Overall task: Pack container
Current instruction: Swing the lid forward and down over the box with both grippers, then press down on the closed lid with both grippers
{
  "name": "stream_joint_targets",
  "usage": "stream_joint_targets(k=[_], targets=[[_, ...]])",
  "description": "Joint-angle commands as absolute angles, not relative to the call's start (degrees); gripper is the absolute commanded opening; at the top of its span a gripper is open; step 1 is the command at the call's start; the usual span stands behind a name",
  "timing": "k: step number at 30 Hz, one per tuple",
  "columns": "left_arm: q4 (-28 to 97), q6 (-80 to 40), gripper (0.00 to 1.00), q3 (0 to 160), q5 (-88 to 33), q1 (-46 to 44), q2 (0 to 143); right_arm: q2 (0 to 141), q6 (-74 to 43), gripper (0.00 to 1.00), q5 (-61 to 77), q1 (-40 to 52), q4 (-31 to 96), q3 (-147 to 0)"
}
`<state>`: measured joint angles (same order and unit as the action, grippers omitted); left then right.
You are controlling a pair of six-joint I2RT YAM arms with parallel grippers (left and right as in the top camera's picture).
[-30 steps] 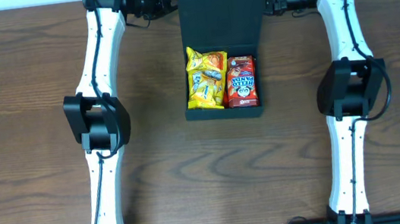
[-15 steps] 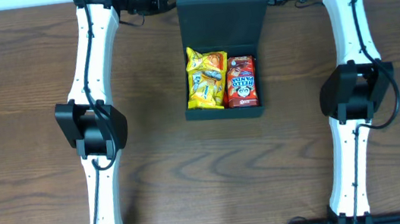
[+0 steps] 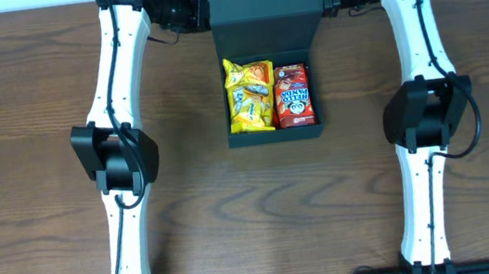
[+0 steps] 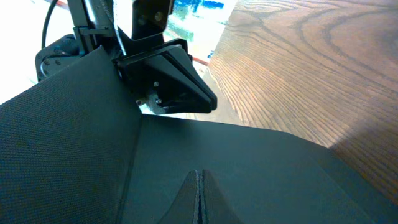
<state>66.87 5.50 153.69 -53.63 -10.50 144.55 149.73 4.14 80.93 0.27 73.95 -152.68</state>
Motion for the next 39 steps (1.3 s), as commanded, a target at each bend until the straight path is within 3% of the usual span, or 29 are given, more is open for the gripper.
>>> stream_joint_targets(k=[1,12,32,39], targets=[[67.16,7.79,0.06,155.11,-53.39,-11.27,142.8,147.22,3.92,0.01,79.18,1.78,74.06,-153.82],[70.02,12.93,0.06,155.11,-53.39,-11.22,141.47,143.35,10.41,0.02,72.71,-1.74,72.69,-153.82],[71.07,16.73,0.06,155.11,-48.9,-11.29,134.45,136.49,10.37,0.02,70.17,-2.09,73.3,-153.82],[76.62,16.78,0.06,155.09,-35.88,-13.76,134.47,134.06,10.33,0.01,44.31,-2.59,76.99,-153.82]])
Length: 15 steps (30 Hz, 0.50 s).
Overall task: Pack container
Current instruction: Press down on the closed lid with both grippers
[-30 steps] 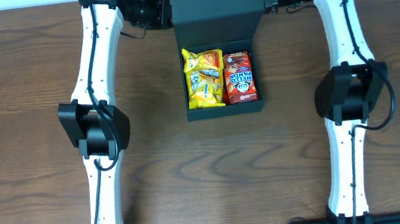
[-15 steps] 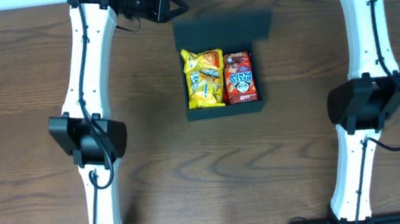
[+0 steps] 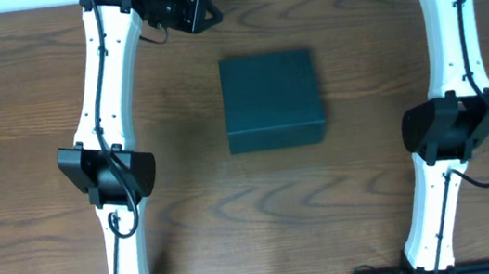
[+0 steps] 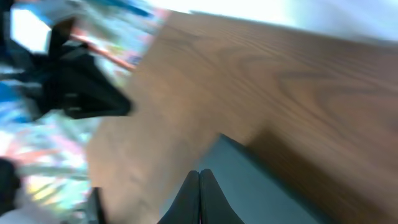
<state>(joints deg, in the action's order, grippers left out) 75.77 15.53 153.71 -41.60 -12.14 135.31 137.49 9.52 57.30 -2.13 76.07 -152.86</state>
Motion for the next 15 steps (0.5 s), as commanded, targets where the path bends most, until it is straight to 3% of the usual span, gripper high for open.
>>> stream_joint_targets(k=[1,7,15], targets=[[77.17,16.8,0.06,155.09,-33.98,-14.48,134.47,133.4,10.35,0.01,40.38,-2.46,78.0,-153.82],[78.59,22.13,0.06,154.93,-33.98,-18.44,134.5,128.27,11.03,0.02,20.1,-1.39,85.47,-153.82],[79.33,25.78,0.06,146.3,-43.9,-19.66,134.74,123.81,13.76,0.02,18.44,-1.1,94.72,-153.4]])
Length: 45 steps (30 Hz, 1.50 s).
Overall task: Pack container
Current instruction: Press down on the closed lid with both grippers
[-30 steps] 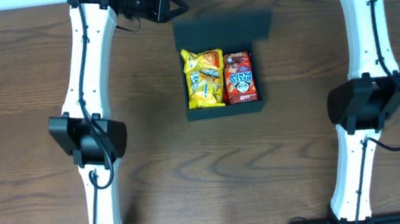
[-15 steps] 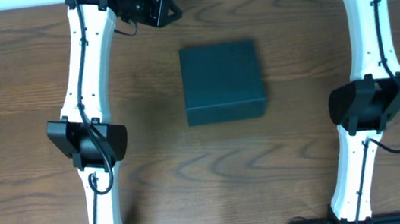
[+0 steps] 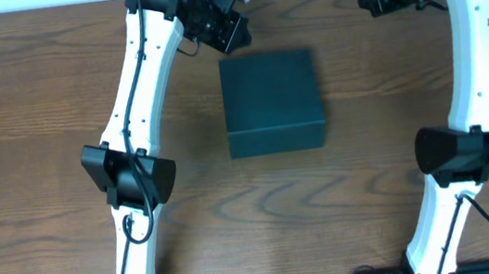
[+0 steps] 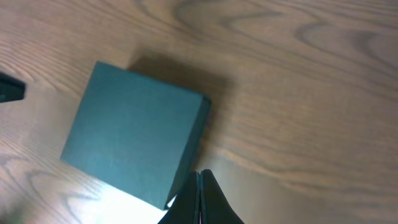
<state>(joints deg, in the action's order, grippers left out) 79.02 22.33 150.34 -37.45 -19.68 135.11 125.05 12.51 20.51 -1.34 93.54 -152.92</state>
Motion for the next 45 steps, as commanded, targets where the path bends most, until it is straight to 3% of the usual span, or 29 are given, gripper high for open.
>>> stream_joint_targets(k=[1,6,15,22,28,37,45], targets=[[79.37,26.57,0.06,144.75,-45.82,-19.73,134.74,123.59,13.78,0.02,18.44,-1.1,95.33,-153.12],[79.31,30.13,0.06,137.01,-52.58,-20.01,134.74,119.68,13.82,0.02,17.3,-1.1,94.08,-143.06],[79.48,31.77,0.06,133.38,-54.89,-19.4,134.74,95.74,13.98,0.02,15.51,-1.1,74.48,-100.38],[77.6,31.75,0.06,128.51,-54.72,-19.7,134.74,84.64,11.62,0.02,26.83,-0.73,59.81,-71.88],[74.61,31.75,0.06,124.6,-52.23,-21.61,134.74,85.14,7.86,0.02,32.42,2.76,50.3,-60.73],[69.49,31.48,0.06,121.75,-46.98,-25.32,134.91,85.19,3.75,0.02,30.83,11.79,37.6,-50.57],[65.63,29.1,0.06,120.25,-46.98,-25.26,137.19,85.19,-3.46,0.02,27.94,14.37,25.15,-44.45]])
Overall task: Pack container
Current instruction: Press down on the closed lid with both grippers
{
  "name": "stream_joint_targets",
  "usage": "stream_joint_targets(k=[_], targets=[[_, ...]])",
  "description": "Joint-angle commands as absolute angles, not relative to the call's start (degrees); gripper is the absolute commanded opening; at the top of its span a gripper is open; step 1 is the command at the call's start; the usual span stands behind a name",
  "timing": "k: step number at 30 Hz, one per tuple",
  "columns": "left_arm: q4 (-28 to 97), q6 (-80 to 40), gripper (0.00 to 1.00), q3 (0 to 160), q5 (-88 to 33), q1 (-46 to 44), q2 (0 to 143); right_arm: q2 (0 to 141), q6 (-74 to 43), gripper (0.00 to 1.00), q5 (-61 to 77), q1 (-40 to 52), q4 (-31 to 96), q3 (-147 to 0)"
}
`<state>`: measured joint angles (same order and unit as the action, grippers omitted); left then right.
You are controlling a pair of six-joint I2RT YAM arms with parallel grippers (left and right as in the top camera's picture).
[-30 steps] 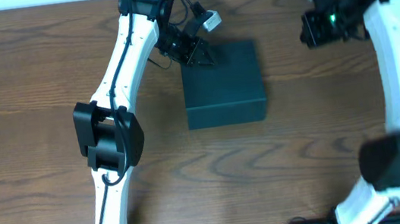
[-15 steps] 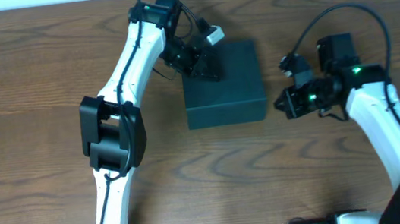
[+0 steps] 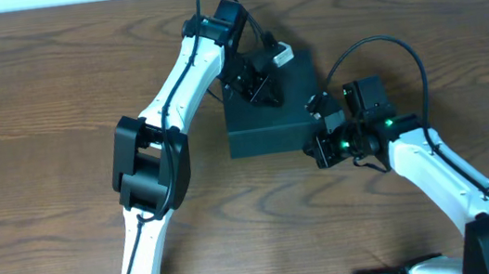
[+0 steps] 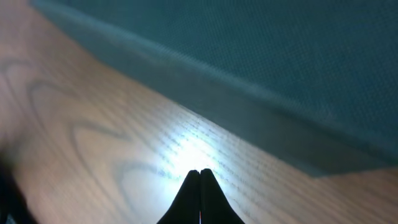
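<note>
The dark green box (image 3: 296,112) lies closed in the middle of the table, so whatever it holds is hidden. My left gripper (image 3: 261,83) sits over the far left part of the lid, seemingly resting on it; the overhead view does not show how its jaws stand. My right gripper (image 3: 318,147) is low beside the box's front right corner. In the right wrist view its shut fingertips (image 4: 199,172) hold nothing and hover just over the wood, a short way from the box's side wall (image 4: 261,118).
The box stands on a brown wooden table (image 3: 39,134). A black cable (image 3: 373,43) loops above the right arm, close to the box's right side. The arms' base rail runs along the near edge.
Both grippers were up at the table's far edge, away from the closed box. Now the left one is over the lid and the right one is low at the box's front right corner.
At first the box stood open, its lid upright, with yellow and red snack packs inside and both grippers at the lid. Then the lid was down and both grippers were at the far edge. Now both are at the closed box.
</note>
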<state>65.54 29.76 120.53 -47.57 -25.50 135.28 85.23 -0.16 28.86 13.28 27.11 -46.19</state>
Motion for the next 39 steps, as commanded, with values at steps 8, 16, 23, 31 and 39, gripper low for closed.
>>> stream_joint_targets(k=[8,16,23,31,39], targets=[[65.73,28.25,0.06,120.25,-47.59,-25.28,139.33,85.45,-7.07,0.02,18.48,19.0,15.44,-40.14],[65.87,28.25,0.06,120.25,-47.59,-25.26,139.35,90.45,-9.41,0.02,14.72,23.44,6.7,-39.53],[65.95,28.25,0.06,120.25,-47.59,-25.26,139.35,94.32,-9.82,0.02,13.41,24.03,2.44,-39.53],[65.93,28.25,0.06,120.25,-47.42,-25.26,139.39,95.29,-9.85,0.02,13.28,24.03,-0.97,-39.53],[67.11,26.74,0.06,120.92,-48.1,-24.01,139.04,90.19,-9.82,0.02,15.31,23.62,-0.19,-39.83]])
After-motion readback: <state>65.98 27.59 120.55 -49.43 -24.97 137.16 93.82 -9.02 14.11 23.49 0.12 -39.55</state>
